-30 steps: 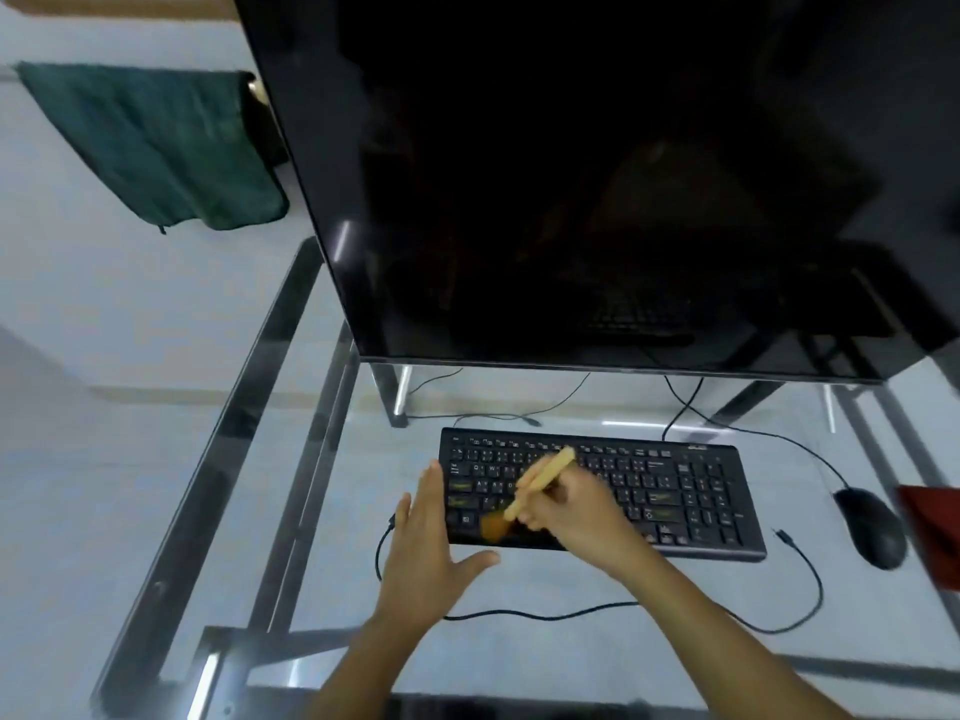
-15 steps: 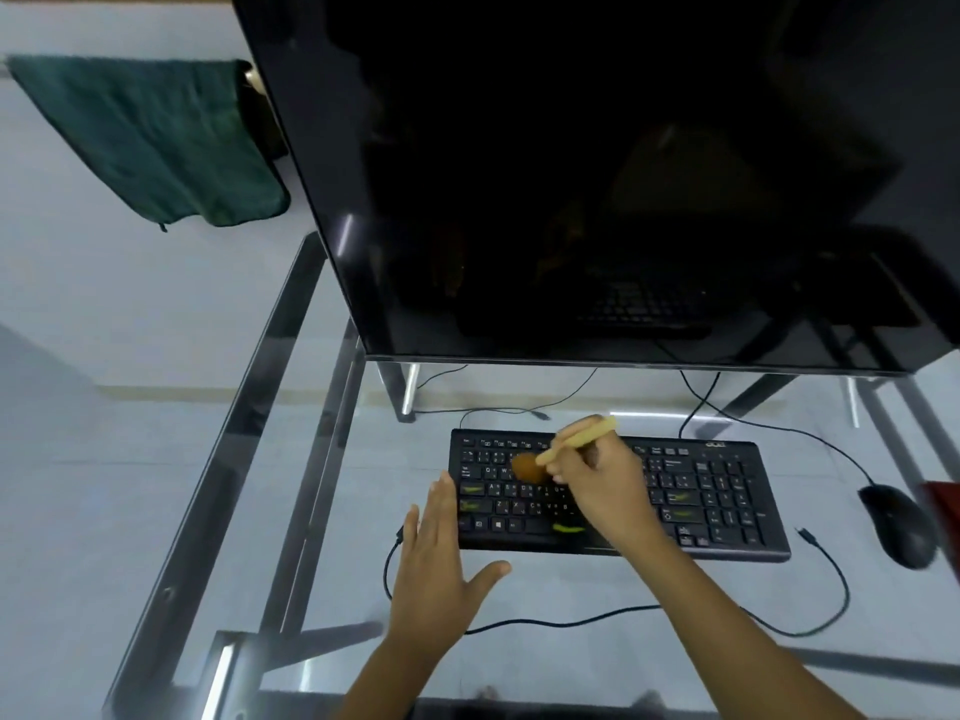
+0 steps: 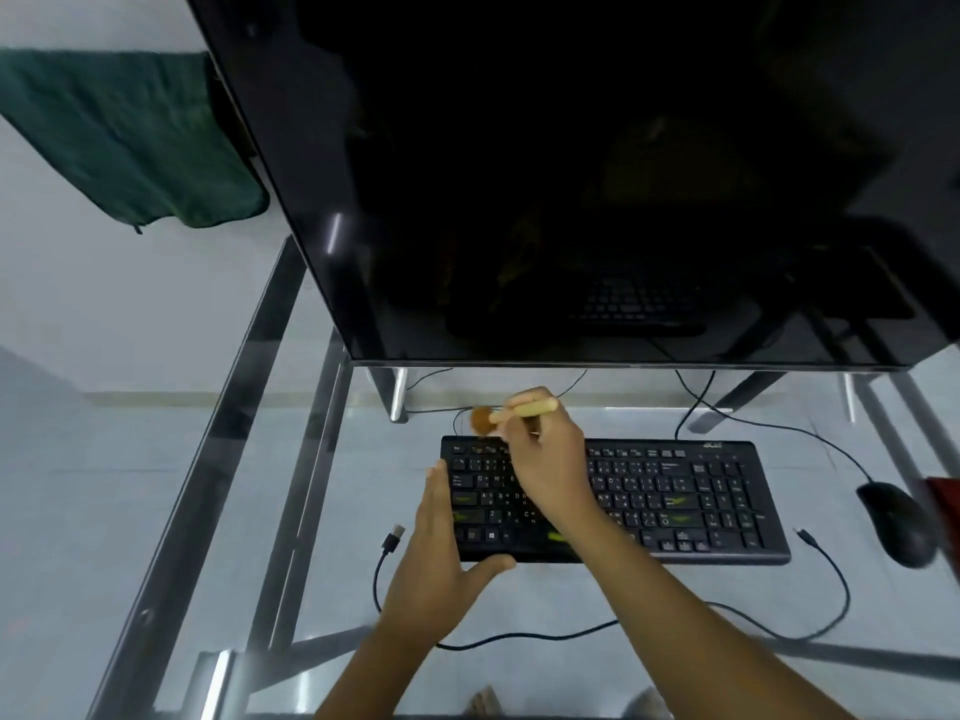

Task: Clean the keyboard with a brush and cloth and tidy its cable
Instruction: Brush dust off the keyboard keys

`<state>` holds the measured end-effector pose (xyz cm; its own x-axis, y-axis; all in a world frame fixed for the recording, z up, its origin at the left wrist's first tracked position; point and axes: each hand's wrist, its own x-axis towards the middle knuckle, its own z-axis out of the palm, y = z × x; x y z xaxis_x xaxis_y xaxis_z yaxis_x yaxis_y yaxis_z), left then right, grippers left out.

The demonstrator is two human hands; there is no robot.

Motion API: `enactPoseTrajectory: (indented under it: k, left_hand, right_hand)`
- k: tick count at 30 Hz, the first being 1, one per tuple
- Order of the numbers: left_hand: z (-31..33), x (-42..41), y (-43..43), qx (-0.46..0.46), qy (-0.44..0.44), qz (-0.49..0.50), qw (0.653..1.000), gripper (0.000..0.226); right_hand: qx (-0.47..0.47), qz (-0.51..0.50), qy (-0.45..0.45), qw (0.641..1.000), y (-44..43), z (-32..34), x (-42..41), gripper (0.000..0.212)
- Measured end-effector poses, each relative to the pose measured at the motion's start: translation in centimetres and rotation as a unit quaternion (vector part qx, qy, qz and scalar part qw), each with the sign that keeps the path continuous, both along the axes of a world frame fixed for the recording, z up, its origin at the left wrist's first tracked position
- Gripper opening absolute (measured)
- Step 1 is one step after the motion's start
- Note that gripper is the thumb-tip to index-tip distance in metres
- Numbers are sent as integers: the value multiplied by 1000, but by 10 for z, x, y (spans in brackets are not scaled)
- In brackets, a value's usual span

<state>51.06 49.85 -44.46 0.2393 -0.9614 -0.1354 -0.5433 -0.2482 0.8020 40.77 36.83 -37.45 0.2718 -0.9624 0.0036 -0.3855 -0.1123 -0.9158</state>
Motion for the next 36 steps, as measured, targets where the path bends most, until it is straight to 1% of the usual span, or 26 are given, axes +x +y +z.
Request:
enactPoseTrajectory:
  k: [2, 3, 4, 6, 7, 8, 10, 11, 13, 14, 16, 17, 18, 19, 21, 22, 24, 25, 26, 28, 29, 30, 32, 33, 34, 36]
  left_hand:
    - [-5, 1, 1, 8, 20, 4, 1000, 119]
    - [-7, 2, 2, 8, 22, 9, 1000, 119]
    - [-8, 2, 3, 5, 22, 15, 1000, 118]
    - [-9, 1, 3, -1, 22, 23, 999, 118]
    - [-9, 1, 4, -4, 24, 28, 999, 117]
    - [-9, 0, 5, -8, 22, 31, 999, 116]
    - [-6, 1, 6, -11, 11, 31, 999, 114]
    - [-6, 1, 6, -11, 6, 31, 999, 114]
    - [-6, 0, 6, -8, 4, 30, 1000, 114]
    - [-6, 0, 5, -9, 5, 30, 1000, 114]
    - [-5, 0, 5, -13, 6, 31, 999, 114]
    - [-5, 0, 6, -13, 4, 32, 999, 114]
    - [-6, 1, 6, -13, 0, 31, 999, 114]
    - [-6, 1, 6, -11, -4, 29, 999, 113]
    - [-6, 1, 5, -13, -9, 27, 1000, 114]
    - [-6, 0, 5, -15, -8, 27, 999, 114]
    - [-6, 0, 5, -20, -6, 27, 999, 114]
    - [-7, 0, 5, -22, -7, 28, 999, 114]
    - [-6, 0, 5, -21, -9, 29, 999, 114]
    - [-5, 0, 5, -17, -12, 30, 999, 115]
    - [-5, 0, 5, -16, -10, 32, 999, 115]
    - [-4, 0, 5, -15, -9, 33, 999, 115]
    - [-3, 0, 6, -16, -12, 31, 999, 113]
    - [-3, 0, 6, -18, -15, 30, 999, 113]
    - [-3, 0, 6, -18, -17, 28, 999, 113]
    - [-2, -1, 4, -17, -18, 24, 999, 113]
  right_hand:
    - [90, 73, 18, 993, 3, 1, 1, 14]
    - [95, 84, 54, 990, 3, 1, -2, 17]
    - [74, 64, 66, 993, 1, -1, -6, 20]
    - [-25, -7, 74, 997, -3, 1, -21, 18]
    - [-28, -7, 65, 997, -3, 2, -29, 15]
    - [9, 20, 46, 999, -1, 3, -35, 14]
    - [91, 104, 73, 988, 10, 1, -45, 16]
    - [73, 95, 93, 988, 12, 0, -49, 17]
    - [6, 2, 83, 997, 12, -1, -58, 16]
    - [14, -24, 58, 998, 13, 0, -61, 15]
    - [125, 36, 34, 991, 21, 5, -60, 14]
    - [157, 67, 63, 983, 25, 1, -61, 15]
    - [155, 55, 78, 983, 26, -1, -63, 15]
    - [113, 7, 101, 988, 25, 0, -66, 16]
    - [44, -67, 80, 994, 26, 2, -74, 16]
    - [62, -41, 63, 995, 28, 6, -73, 15]
    - [151, 109, 73, 980, 40, 9, -67, 15]
    - [145, 141, 109, 973, 42, 9, -66, 14]
    - [112, 120, 123, 979, 38, 6, -66, 14]
    - [-2, -11, 119, 993, 26, 7, -69, 12]
    - [1, -33, 89, 995, 21, 7, -69, 11]
    - [34, -18, 65, 997, 18, 11, -66, 9]
    - [110, 114, 97, 983, 21, 12, -59, 7]
    - [80, 131, 137, 979, 19, 10, -56, 8]
    - [36, 94, 147, 984, 14, 9, -53, 8]
    - [-49, -4, 112, 992, 3, 9, -50, 6]
